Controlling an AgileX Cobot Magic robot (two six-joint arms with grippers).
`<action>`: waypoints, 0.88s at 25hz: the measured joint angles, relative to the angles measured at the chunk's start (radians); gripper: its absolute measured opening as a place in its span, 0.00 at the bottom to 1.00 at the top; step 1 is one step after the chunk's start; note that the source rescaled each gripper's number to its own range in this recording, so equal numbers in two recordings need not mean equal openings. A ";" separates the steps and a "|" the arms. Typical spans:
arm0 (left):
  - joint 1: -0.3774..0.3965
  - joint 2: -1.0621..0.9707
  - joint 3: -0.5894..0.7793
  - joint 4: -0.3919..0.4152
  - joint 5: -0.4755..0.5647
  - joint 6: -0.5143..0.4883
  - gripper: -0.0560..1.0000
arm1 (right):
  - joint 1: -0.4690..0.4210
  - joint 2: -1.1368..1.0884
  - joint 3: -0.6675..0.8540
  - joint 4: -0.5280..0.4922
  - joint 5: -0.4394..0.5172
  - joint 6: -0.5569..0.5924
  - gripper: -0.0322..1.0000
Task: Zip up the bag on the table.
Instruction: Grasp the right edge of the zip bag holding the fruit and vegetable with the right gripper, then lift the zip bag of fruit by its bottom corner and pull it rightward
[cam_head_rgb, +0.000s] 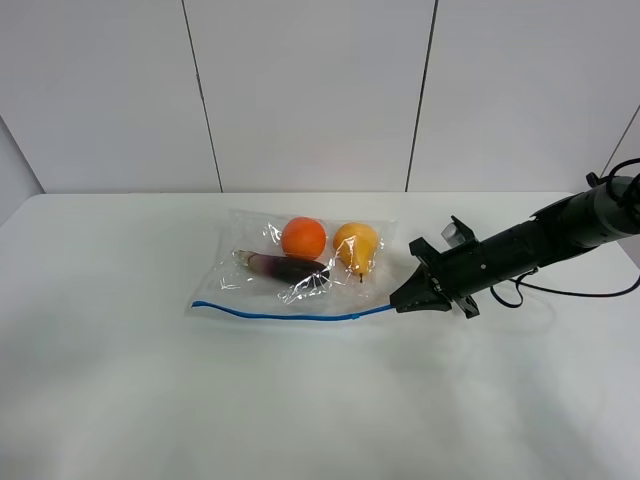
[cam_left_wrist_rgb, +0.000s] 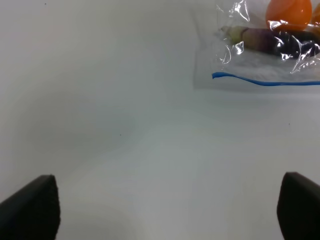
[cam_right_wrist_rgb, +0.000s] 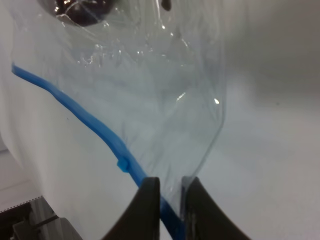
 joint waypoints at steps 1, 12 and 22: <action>0.000 0.000 0.000 0.000 0.000 0.000 1.00 | 0.000 0.001 0.000 0.000 0.001 0.000 0.16; 0.000 0.000 0.000 0.000 -0.002 0.000 1.00 | 0.000 0.003 -0.028 0.000 0.041 -0.015 0.03; 0.000 0.000 0.000 0.000 -0.002 0.000 1.00 | 0.000 0.004 -0.165 0.101 0.252 -0.015 0.03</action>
